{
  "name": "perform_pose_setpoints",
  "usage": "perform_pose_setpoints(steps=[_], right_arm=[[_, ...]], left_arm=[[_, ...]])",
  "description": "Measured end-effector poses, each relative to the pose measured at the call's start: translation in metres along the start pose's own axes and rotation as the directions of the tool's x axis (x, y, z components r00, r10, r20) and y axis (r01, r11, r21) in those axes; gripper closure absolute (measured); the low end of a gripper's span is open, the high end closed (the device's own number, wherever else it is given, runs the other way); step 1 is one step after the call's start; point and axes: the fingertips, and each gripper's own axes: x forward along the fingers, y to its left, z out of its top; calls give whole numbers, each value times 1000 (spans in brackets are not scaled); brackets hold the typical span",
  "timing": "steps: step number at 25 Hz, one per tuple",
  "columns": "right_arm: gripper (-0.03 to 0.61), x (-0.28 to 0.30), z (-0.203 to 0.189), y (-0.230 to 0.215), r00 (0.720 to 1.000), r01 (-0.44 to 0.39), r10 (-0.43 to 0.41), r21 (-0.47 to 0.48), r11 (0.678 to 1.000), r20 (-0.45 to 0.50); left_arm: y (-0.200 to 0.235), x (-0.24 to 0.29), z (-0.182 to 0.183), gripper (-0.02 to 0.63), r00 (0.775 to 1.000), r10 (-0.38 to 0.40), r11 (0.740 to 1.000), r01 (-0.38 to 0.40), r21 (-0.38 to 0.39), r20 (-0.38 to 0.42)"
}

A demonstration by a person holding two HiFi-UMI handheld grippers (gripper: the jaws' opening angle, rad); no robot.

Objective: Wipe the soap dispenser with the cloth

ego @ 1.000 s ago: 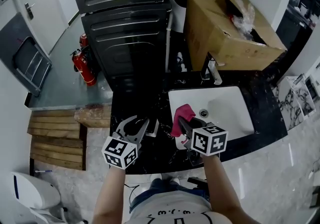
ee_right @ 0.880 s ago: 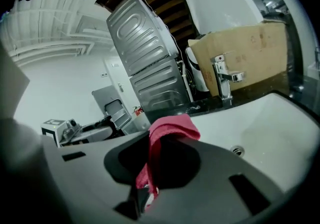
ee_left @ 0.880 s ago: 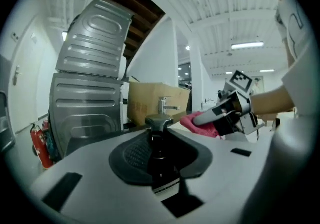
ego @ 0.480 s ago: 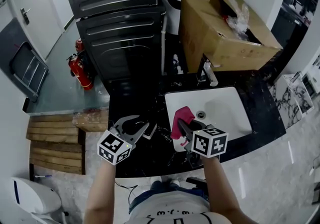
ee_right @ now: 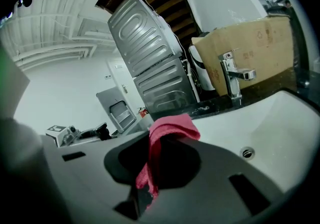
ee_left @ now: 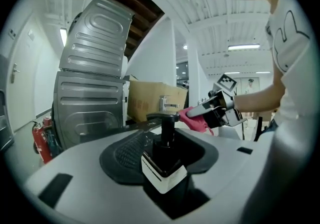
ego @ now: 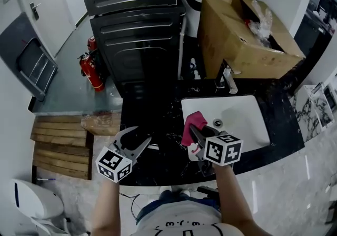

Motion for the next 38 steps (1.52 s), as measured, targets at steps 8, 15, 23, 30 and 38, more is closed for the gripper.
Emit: perform_pose_setpoints(steps=[8, 15, 23, 30, 38], right_arm=[[531, -1, -5, 9, 1000, -20, 20, -3, 1000, -2], [531, -8, -13, 11, 1000, -14, 13, -6, 1000, -8], [531, -10, -15, 23, 999, -40, 40, -29, 999, -16], [531, 6, -17, 69, 986, -162, 157, -96, 982, -55], [531, 25, -34, 98, 972, -219, 194, -213, 952, -135]], left_arm=[[-5, 16, 1, 418, 981, 196, 974, -193, -118, 13], [-7, 21, 8, 492, 968, 249, 943, -234, -235, 35], [7, 0, -7, 503, 923, 308, 754, -89, -651, 231], [8, -1, -10, 506, 932, 306, 767, -121, -630, 194], [9, -2, -12, 506, 934, 307, 759, -124, -639, 184]])
